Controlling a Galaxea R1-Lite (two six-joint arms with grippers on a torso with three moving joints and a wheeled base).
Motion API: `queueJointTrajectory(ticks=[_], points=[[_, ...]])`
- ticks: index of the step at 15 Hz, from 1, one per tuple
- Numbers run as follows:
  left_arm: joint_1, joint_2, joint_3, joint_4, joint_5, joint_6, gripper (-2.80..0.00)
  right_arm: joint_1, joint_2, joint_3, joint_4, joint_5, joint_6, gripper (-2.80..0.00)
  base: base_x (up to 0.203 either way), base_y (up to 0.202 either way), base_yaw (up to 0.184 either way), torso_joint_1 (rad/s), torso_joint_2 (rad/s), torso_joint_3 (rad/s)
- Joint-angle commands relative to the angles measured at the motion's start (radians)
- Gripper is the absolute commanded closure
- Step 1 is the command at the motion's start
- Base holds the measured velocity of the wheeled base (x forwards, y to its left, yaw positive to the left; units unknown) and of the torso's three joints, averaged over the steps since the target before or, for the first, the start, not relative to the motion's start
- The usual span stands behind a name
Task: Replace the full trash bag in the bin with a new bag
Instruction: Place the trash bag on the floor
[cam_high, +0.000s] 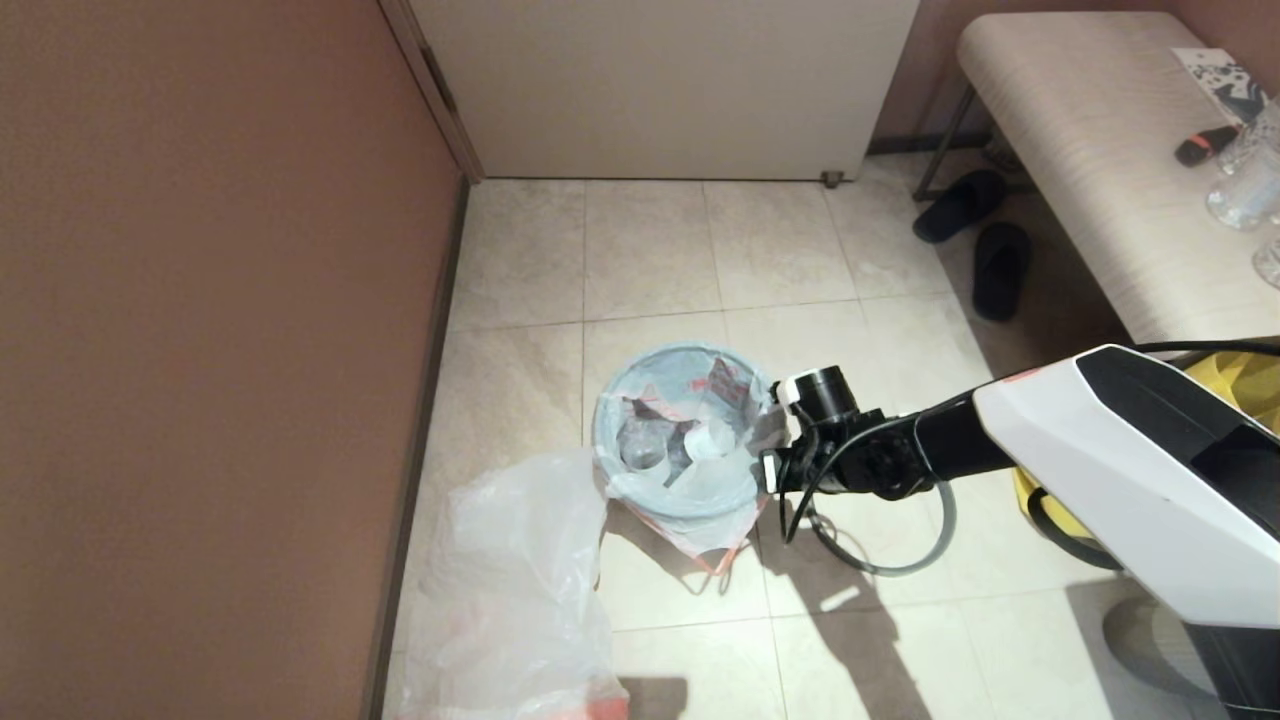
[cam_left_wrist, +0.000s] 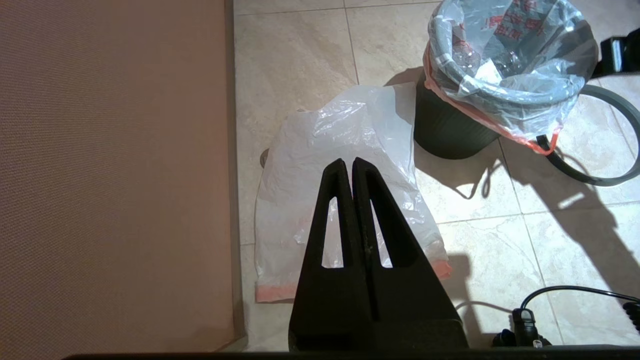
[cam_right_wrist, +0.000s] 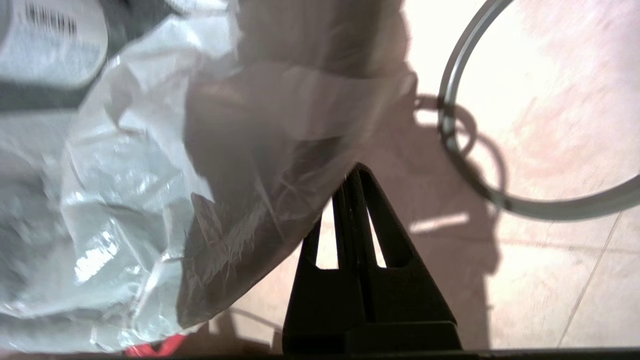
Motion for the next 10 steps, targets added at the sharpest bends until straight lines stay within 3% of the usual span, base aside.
queueJointTrajectory(ticks=[1, 5, 7, 8, 10], points=[[0.000, 0.001, 0.000, 0.000, 0.000, -0.001, 0.00, -0.036, 0.006, -0.055, -0.002, -0.009, 0.003, 0.00, 0.000, 0.000, 0.000, 0.000, 0.00, 0.000], [0.000, 0.001, 0.000, 0.000, 0.000, -0.001, 0.00, -0.062, 0.002, -0.100, 0.042, -0.013, 0.004, 0.00, 0.000, 0.000, 0.000, 0.000, 0.00, 0.000], [0.000, 0.001, 0.000, 0.000, 0.000, -0.001, 0.00, -0.050, -0.034, -0.027, 0.100, -0.018, 0.040, 0.00, 0.000, 0.000, 0.000, 0.000, 0.00, 0.000], [0.000, 0.001, 0.000, 0.000, 0.000, -0.001, 0.00, -0.030, -0.062, 0.029, 0.136, -0.019, 0.089, 0.00, 0.000, 0.000, 0.000, 0.000, 0.00, 0.000], [0.000, 0.001, 0.000, 0.000, 0.000, -0.001, 0.00, 0.023, -0.114, 0.100, 0.182, -0.018, 0.280, 0.00, 0.000, 0.000, 0.000, 0.000, 0.00, 0.000]])
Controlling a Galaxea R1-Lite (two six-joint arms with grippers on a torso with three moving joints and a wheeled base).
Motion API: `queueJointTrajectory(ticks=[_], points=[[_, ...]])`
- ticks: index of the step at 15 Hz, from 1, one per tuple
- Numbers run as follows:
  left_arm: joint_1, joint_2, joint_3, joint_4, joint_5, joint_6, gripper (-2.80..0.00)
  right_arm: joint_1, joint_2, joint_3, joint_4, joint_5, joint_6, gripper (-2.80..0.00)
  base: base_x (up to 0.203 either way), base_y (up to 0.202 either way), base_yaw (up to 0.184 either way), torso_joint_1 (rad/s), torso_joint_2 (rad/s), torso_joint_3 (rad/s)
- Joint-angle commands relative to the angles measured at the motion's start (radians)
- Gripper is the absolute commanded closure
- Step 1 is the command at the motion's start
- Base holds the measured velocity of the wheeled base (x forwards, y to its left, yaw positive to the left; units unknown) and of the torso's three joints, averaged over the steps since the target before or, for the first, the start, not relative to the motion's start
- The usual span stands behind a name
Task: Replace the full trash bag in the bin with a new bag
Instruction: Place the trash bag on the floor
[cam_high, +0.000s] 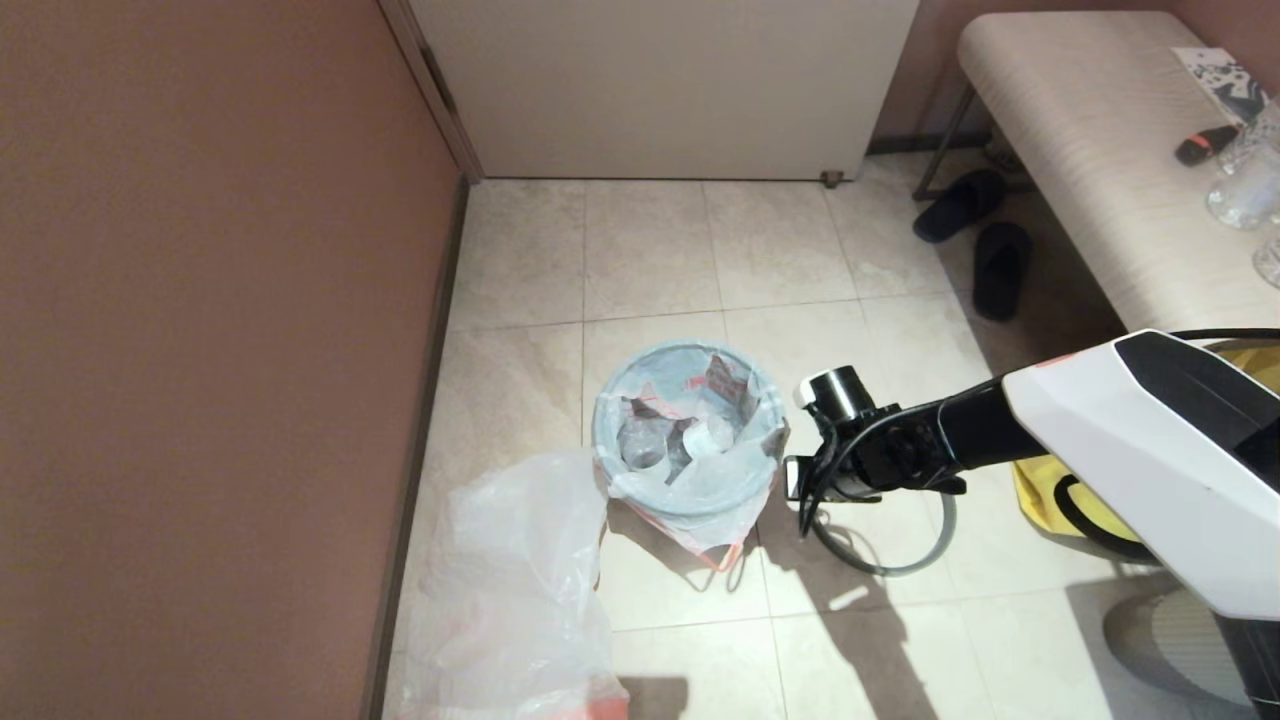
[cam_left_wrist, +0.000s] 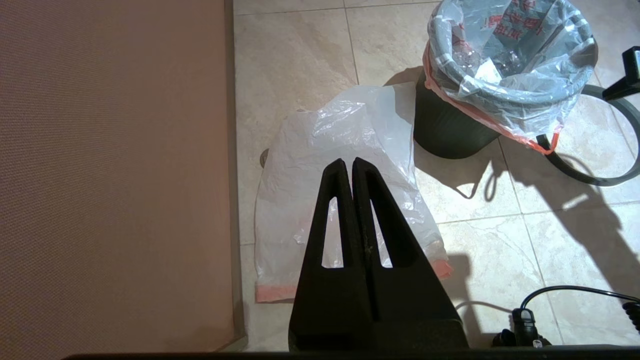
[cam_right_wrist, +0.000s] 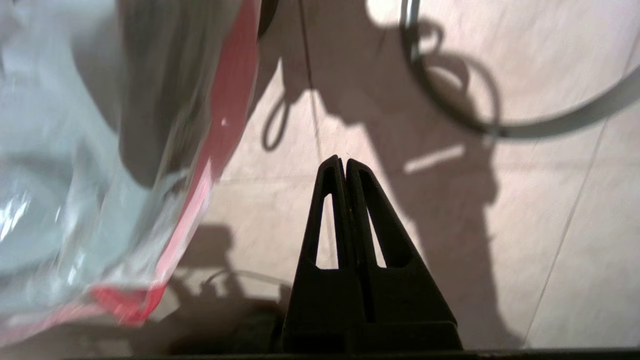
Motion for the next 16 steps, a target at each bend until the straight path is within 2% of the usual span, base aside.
queueJointTrajectory(ticks=[1, 4, 8, 9, 16], points=[[0.000, 0.001, 0.000, 0.000, -0.001, 0.000, 0.00, 0.058, -0.070, 0.057, 0.028, 0.004, 0.214, 0.00, 0.000, 0.000, 0.000, 0.000, 0.00, 0.000], [0.000, 0.001, 0.000, 0.000, 0.000, 0.000, 0.00, 0.132, -0.088, 0.068, 0.098, 0.041, 0.293, 0.00, 0.000, 0.000, 0.000, 0.000, 0.00, 0.000], [0.000, 0.001, 0.001, 0.000, 0.000, 0.000, 0.00, 0.206, -0.079, 0.071, 0.134, 0.043, 0.508, 0.00, 0.000, 0.000, 0.000, 0.000, 0.00, 0.000], [0.000, 0.001, 0.000, 0.000, -0.001, 0.000, 0.00, 0.215, -0.060, 0.067, 0.134, 0.043, 0.527, -2.80, 0.000, 0.000, 0.000, 0.000, 0.00, 0.000], [0.000, 0.001, 0.000, 0.000, 0.000, 0.000, 0.00, 0.226, 0.064, 0.017, 0.128, 0.035, 0.580, -2.80, 0.000, 0.000, 0.000, 0.000, 0.00, 0.000]])
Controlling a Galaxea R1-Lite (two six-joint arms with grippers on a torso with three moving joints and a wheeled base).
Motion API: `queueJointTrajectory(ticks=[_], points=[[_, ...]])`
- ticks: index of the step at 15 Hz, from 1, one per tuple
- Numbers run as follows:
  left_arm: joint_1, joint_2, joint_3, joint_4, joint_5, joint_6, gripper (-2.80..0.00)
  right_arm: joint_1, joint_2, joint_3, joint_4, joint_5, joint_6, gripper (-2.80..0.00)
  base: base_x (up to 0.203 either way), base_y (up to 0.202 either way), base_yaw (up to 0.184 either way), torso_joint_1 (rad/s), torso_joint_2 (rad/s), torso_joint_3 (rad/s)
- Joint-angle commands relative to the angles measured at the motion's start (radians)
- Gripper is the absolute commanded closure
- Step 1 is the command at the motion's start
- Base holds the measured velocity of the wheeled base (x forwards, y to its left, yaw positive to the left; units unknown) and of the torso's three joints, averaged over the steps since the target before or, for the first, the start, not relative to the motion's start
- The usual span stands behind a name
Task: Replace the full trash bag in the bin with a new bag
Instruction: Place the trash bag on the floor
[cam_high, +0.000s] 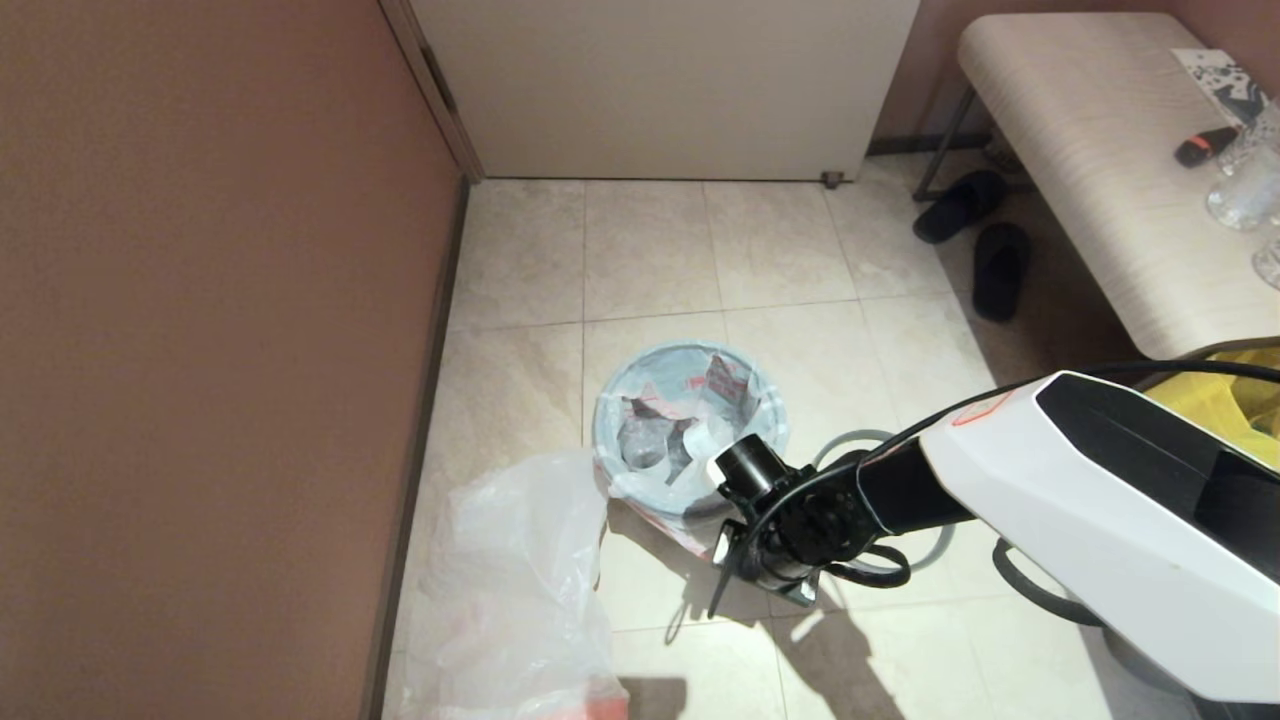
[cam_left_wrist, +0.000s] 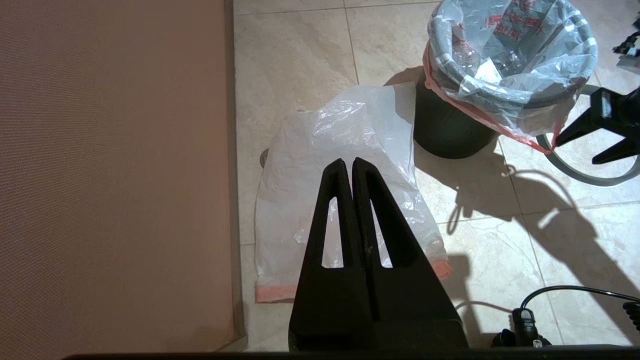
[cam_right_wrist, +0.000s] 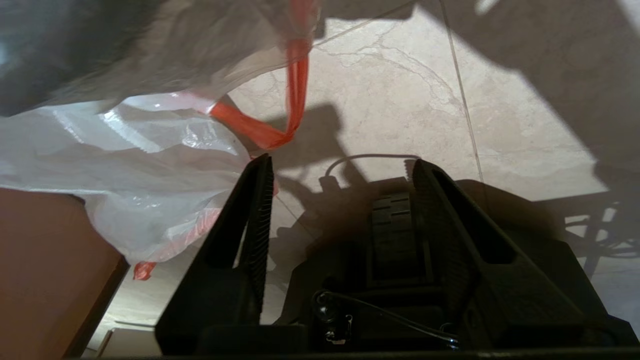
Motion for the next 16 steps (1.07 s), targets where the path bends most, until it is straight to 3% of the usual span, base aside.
queueJointTrajectory(ticks=[1, 7, 16], points=[[0.000, 0.001, 0.000, 0.000, 0.000, 0.000, 0.00, 0.000, 0.055, -0.045, 0.002, -0.003, 0.014, -2.80, 0.000, 0.000, 0.000, 0.000, 0.00, 0.000], [0.000, 0.001, 0.000, 0.000, -0.001, 0.000, 0.00, 0.002, 0.143, -0.148, 0.002, -0.067, 0.018, -2.80, 0.000, 0.000, 0.000, 0.000, 0.00, 0.000], [0.000, 0.001, 0.000, 0.000, 0.000, 0.000, 0.00, -0.046, 0.149, -0.158, -0.003, -0.100, 0.043, -2.80, 0.000, 0.000, 0.000, 0.000, 0.00, 0.000]])
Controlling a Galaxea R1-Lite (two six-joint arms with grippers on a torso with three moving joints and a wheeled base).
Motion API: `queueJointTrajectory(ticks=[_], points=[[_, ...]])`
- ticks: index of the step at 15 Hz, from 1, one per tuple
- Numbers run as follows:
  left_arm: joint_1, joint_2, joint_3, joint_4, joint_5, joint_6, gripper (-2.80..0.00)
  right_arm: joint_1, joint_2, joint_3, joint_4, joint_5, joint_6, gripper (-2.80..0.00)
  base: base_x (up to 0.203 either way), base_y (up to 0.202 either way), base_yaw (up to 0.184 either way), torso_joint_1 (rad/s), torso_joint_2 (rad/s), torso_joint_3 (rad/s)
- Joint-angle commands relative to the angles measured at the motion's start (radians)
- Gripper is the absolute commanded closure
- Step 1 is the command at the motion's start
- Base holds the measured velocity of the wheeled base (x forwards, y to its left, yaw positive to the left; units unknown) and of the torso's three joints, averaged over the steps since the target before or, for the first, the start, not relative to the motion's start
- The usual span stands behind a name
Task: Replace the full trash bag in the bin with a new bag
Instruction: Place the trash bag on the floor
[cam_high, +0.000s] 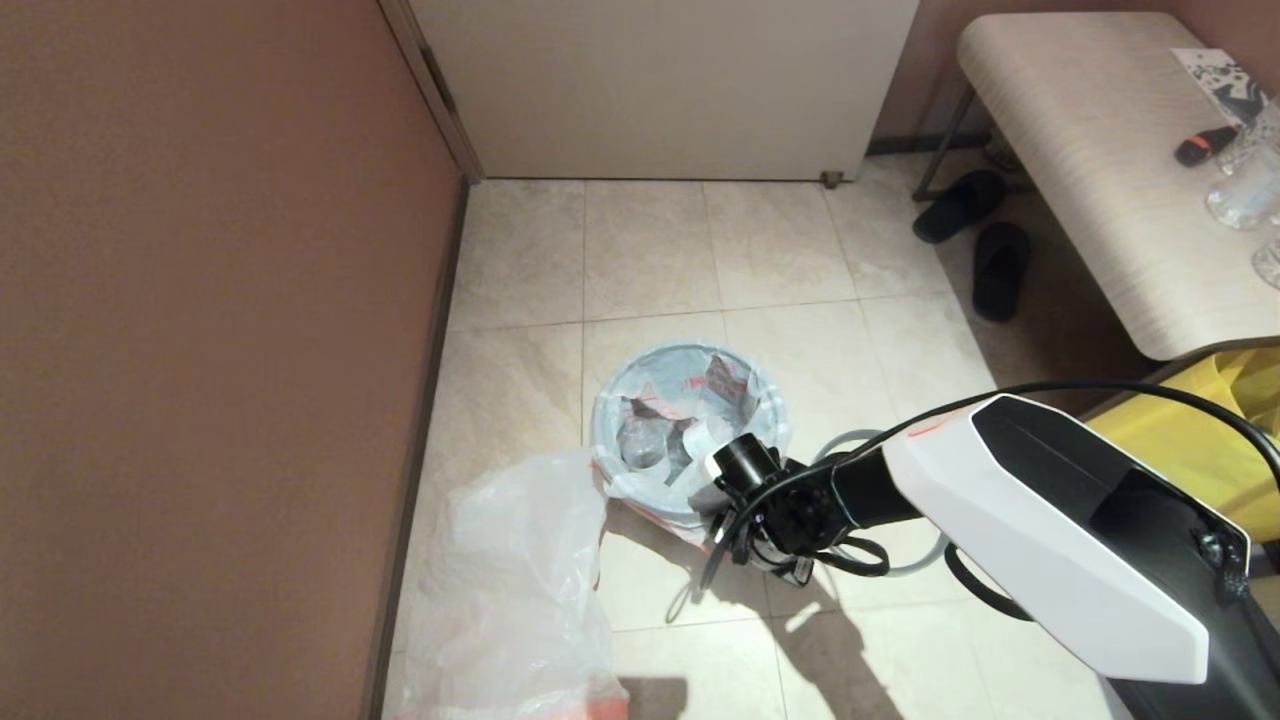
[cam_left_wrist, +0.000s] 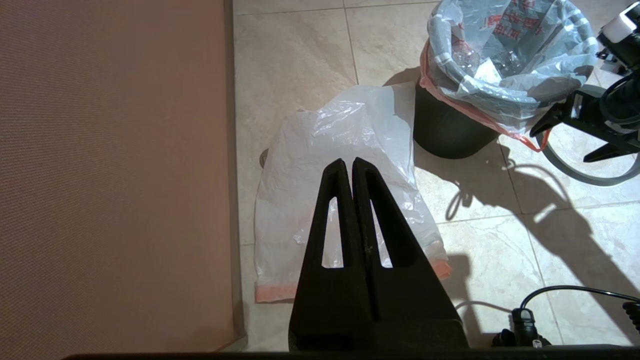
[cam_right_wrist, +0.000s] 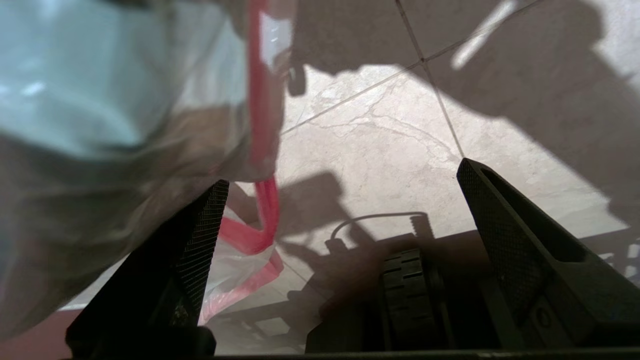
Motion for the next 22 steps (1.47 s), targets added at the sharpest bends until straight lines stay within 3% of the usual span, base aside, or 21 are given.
queueJointTrajectory(ticks=[1, 9, 12, 13, 22], points=[[0.000, 0.001, 0.000, 0.000, 0.000, 0.000, 0.00, -0.003, 0.028, -0.009, 0.000, -0.018, 0.000, -2.80, 0.000, 0.000, 0.000, 0.000, 0.00, 0.000], [0.000, 0.001, 0.000, 0.000, 0.000, 0.000, 0.00, -0.003, 0.103, -0.083, 0.002, -0.135, -0.063, -2.80, 0.000, 0.000, 0.000, 0.000, 0.00, 0.000], [0.000, 0.001, 0.000, 0.000, 0.000, 0.000, 0.00, 0.000, 0.101, -0.110, 0.007, -0.144, -0.080, -2.80, 0.000, 0.000, 0.000, 0.000, 0.00, 0.000], [0.000, 0.001, 0.000, 0.000, 0.000, 0.000, 0.00, 0.002, 0.101, -0.115, 0.009, -0.146, -0.081, 0.00, 0.000, 0.000, 0.000, 0.000, 0.00, 0.000], [0.000, 0.001, 0.000, 0.000, 0.000, 0.000, 0.00, 0.000, 0.079, -0.116, 0.029, -0.158, -0.081, 0.00, 0.000, 0.000, 0.000, 0.000, 0.00, 0.000]])
